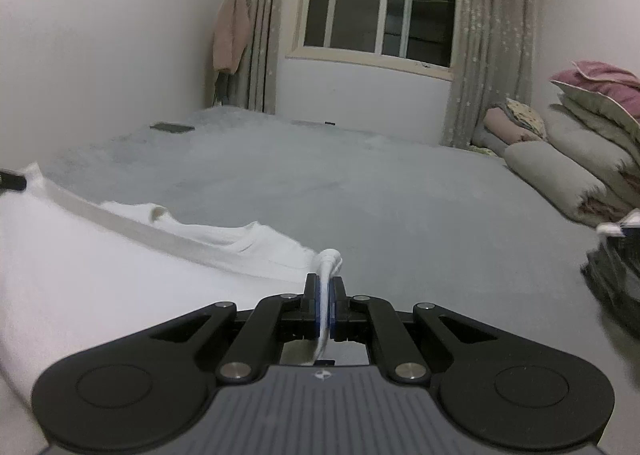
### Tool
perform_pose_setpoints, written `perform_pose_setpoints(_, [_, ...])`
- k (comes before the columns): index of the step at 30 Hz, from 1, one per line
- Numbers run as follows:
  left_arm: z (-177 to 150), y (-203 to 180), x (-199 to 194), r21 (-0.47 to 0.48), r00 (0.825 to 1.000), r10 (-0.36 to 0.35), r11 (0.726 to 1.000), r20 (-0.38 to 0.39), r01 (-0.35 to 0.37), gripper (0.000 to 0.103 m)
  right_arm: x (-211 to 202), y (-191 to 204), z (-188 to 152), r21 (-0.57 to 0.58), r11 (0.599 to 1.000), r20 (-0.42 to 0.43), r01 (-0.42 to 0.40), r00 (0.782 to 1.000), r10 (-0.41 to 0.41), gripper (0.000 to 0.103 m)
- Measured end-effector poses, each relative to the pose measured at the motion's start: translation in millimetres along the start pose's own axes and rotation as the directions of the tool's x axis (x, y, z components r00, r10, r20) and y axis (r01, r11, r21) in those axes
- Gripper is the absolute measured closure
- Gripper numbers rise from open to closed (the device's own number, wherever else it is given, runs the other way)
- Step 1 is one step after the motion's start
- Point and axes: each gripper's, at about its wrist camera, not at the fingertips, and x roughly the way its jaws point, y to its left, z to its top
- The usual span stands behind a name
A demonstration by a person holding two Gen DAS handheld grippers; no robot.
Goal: Fold clothes
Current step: 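Lift the shirt hem with both grippers and fold it over the collar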
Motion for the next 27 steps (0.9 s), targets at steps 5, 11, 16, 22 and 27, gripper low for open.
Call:
perform_pose_setpoints(5, [23,-1,47,0.024,1.000,0.030,0.999,-0.002,-0.029,0.097,51,-8,24,-0.016,1.000,-0.014,0.002,1.000,-0.002,0.099])
perform_pose_setpoints(11, [27,-1,88,0.029,0.997,0.065,0.998,-0.039,-0.064,0.097,97,-20,38,-0.006,1.000,-0.053,0.001,0.999,-0.001,0.099])
perform_pose_setpoints(16, [12,-4,110,0.066,0.991,0.096,0.994,-0.090,-0.091,0.096,123,-18,29,-0.029,1.000,-0.124,-0.007,0.992,0.003,0.099])
perform_pose_setpoints(22, [-4,-3,123,0.078,0.987,0.114,0.991,-0.116,-0.105,0.096,142,-15,5,-0.030,1.000,-0.172,-0.009,0.985,0.004,0.099])
perform_pose_setpoints(27, [-2,2,121,0.057,0.982,0.139,0.990,-0.126,-0.132,0.095,141,-17,3,-0.013,1.000,-0.170,-0.006,0.985,0.004,0.099])
